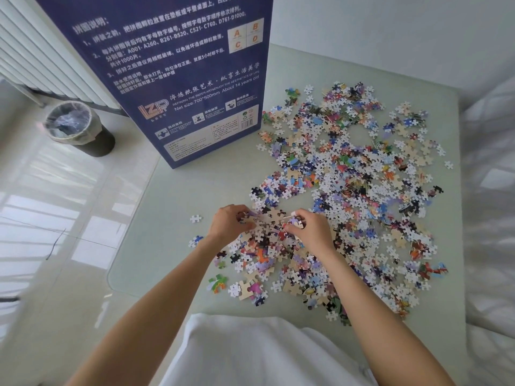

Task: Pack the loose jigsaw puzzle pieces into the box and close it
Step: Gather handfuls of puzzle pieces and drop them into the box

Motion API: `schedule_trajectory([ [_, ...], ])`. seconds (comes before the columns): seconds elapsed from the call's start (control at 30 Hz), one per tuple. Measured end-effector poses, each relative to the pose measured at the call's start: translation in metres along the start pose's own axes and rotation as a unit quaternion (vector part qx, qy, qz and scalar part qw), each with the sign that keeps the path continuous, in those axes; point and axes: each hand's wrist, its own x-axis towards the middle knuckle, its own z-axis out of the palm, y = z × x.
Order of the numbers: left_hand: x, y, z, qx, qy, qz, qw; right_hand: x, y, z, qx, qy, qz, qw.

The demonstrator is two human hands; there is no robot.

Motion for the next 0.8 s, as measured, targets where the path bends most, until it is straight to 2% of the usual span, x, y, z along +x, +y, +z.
schedule_trajectory([
  [0.23, -0.003, -0.006, -0.008, 0.005, 0.049, 0.005, 0.999, -0.002, -0.004, -0.006, -0.023, 0.06, -0.046, 0.997],
  [0.53, -0.01, -0.006, -0.013, -0.019, 0.078, 0.007, 0.997, -0.007, -0.003, -0.011, -0.051, 0.045, -0.064, 0.996],
  [0.63, -0.015, 0.003, -0.027, 0.0, 0.089, 0.046, 0.995, -0.008, -0.011, -0.022, -0.048, 0.045, -0.086, 0.994],
  [0.8, -0.032, 0.044, -0.078, 0.034, 0.123, 0.178, 0.976, -0.004, -0.035, -0.062, -0.02, 0.061, -0.131, 0.989],
])
